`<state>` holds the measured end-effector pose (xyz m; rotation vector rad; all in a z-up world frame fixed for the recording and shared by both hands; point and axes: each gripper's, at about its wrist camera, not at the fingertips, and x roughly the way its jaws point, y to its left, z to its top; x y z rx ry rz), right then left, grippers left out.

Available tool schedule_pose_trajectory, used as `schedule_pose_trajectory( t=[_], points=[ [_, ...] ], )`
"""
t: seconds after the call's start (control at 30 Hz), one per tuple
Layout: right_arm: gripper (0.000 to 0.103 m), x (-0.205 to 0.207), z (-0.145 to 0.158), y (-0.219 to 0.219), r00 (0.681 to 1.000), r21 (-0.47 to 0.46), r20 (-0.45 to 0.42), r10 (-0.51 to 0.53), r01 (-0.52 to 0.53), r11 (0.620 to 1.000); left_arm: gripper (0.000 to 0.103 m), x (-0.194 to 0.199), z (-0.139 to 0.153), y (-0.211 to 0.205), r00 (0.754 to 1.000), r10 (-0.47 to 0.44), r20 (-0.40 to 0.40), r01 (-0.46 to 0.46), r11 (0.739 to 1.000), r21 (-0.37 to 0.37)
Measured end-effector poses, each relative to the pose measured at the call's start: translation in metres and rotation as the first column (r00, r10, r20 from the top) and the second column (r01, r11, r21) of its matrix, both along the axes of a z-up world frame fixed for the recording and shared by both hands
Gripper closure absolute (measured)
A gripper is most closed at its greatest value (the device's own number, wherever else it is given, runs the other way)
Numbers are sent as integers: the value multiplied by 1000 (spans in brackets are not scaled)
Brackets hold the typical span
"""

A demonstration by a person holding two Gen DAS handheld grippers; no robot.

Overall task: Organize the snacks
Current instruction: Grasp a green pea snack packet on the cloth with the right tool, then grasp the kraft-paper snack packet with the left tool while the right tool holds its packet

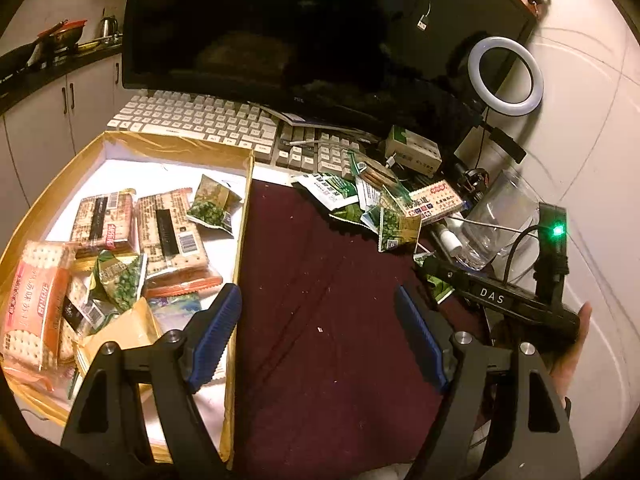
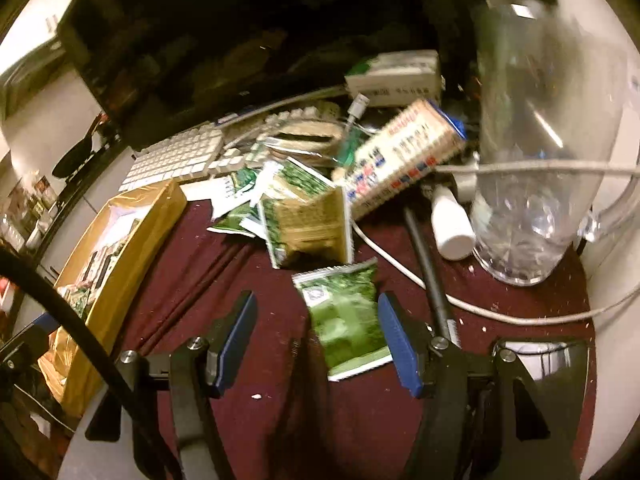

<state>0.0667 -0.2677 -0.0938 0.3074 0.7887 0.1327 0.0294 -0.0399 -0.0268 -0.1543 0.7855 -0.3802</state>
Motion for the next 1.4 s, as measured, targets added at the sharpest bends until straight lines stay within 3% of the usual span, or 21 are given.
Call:
schedule_pose_trajectory(
  t=[0.13, 0.33, 0.47, 0.6, 0.7, 0.83, 0.93, 1.03, 1.1, 1.23, 1.4],
  points=[
    [41, 10, -6, 5, 999, -61, -23, -26, 24, 998, 24, 0, 0, -3, 1000, -3, 1, 3, 1000, 16],
    [60, 0, -17, 6, 993, -147, -62, -99, 89, 985, 24, -1, 4, -9, 1000, -21, 11, 21, 999, 28],
    [65, -6, -13, -2, 993, -77, -50, -110, 106, 991, 24, 2, 8, -25, 998, -55, 31, 53, 996, 75],
    [66, -22, -2, -12, 993, 14, 24, -115, 115, 993, 24, 11, 13, -56, 990, -136, 45, 127, 979, 158],
    [66, -38, 5, -25, 986, 61, 80, -148, 143, 988, 24, 21, 11, -89, 974, -220, 59, 195, 939, 283],
    [66, -46, 0, -42, 967, 144, 97, -235, 220, 965, 23, 37, 1, -133, 940, -333, 74, 264, 847, 461],
    [66, -49, -2, -44, 945, 148, 119, -306, 288, 946, 23, 60, -17, -155, 919, -393, -25, 352, 790, 502],
    [66, -51, 0, -38, 939, 123, 144, -312, 296, 947, 23, 79, -31, -171, 911, -407, -67, 379, 759, 529],
    [66, -50, 0, -37, 941, 125, 141, -307, 291, 949, 23, 87, -35, -180, 905, -422, -58, 379, 736, 561],
    [66, -47, -11, -40, 949, 224, 82, -305, 280, 933, 23, 98, -38, -196, 893, -450, 6, 340, 683, 646],
    [66, -47, -14, -40, 944, 213, 76, -320, 299, 930, 23, 95, -55, -214, 837, -547, -7, 375, 565, 735]
  ],
)
